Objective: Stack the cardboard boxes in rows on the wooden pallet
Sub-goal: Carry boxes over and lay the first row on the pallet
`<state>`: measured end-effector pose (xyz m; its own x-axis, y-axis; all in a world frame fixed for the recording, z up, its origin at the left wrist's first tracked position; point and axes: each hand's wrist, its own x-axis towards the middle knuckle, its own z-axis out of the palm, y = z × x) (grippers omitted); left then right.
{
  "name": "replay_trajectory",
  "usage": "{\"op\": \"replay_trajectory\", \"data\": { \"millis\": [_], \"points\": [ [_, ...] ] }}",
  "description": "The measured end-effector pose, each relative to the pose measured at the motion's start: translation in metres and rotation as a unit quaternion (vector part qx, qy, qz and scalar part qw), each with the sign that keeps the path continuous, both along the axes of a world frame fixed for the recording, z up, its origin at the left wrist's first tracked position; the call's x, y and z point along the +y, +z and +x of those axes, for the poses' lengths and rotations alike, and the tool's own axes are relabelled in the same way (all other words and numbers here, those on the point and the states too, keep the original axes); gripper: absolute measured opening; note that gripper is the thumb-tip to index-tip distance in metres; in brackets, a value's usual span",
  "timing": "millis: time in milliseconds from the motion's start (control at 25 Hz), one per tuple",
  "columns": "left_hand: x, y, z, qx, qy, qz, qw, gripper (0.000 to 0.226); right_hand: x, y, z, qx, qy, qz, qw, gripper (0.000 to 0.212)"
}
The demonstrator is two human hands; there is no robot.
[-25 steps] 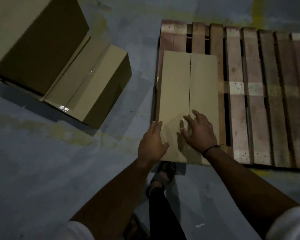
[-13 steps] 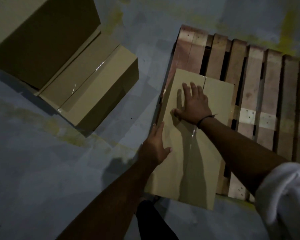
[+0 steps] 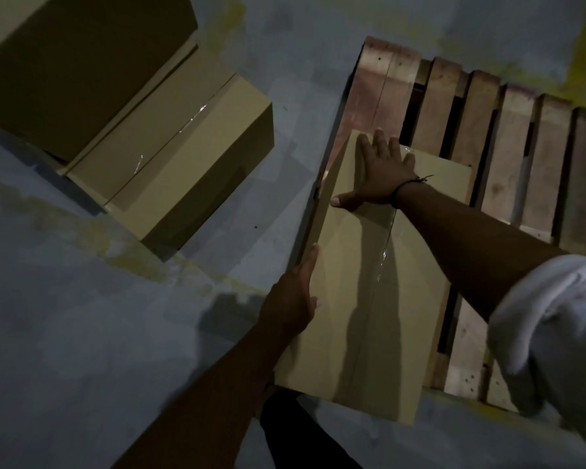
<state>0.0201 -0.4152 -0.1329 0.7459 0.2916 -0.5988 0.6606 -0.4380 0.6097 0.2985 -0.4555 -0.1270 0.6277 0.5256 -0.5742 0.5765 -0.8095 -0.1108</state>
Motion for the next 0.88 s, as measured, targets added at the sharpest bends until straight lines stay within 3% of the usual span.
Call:
{"op": "replay_trajectory", "data": {
  "millis": [640,880],
  "points": [
    [-0.002,0.001,-0.007,-0.011,0.007,0.007,1.0,0.099,0.011,-0.001,0.006,-0.04,-0.003,0.03,0.999,0.136],
    [-0.011,0.005,-0.028,-0.024,-0.01,0.012,1.0,0.094,-0.024,0.001,-0.052,-0.068,0.001,0.038,0.997,0.118]
  ]
}}
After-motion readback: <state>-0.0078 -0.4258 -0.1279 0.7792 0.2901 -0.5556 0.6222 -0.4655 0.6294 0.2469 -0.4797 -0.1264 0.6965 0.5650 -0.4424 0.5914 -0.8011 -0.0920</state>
